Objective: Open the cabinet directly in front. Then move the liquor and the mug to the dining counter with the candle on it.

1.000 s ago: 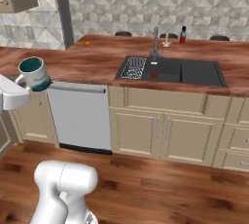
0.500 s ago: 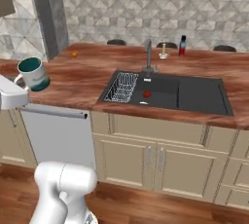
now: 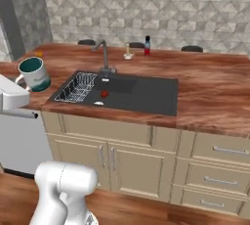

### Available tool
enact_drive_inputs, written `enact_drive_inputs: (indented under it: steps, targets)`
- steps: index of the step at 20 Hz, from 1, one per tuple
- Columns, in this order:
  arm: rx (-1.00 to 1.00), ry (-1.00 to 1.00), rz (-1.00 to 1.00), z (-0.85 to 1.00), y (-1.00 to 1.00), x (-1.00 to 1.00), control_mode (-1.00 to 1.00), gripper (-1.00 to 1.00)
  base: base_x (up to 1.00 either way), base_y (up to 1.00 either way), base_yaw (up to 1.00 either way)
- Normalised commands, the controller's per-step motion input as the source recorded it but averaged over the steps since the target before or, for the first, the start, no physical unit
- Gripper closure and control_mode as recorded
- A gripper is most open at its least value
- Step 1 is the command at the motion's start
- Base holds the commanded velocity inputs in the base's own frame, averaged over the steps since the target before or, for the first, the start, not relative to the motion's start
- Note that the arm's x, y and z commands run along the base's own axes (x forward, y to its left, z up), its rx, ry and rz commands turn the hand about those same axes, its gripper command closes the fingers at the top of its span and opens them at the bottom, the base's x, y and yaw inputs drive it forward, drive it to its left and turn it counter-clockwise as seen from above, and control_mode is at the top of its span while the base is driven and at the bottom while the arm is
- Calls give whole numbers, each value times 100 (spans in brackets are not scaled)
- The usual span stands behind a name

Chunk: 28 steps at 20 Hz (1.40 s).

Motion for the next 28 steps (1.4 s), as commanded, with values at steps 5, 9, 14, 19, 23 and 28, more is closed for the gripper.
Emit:
enact_drive_inputs:
  steps: [5,9,14,19,23,28]
  targets:
    - [0,0,0,0,0,0,100,100,-20,-100,-2]
    - [0,0,0,0,0,0,100,100,0,-100,-1]
    - [0,0,0,0,0,0,100,100,1,-100,0]
    - [0,0,0,0,0,0,100,100,0,-100,0]
    - [0,0,0,0,0,0,100,100,0,-100,0]
    - [0,0,0,0,0,0,100,100,0,-100,-1]
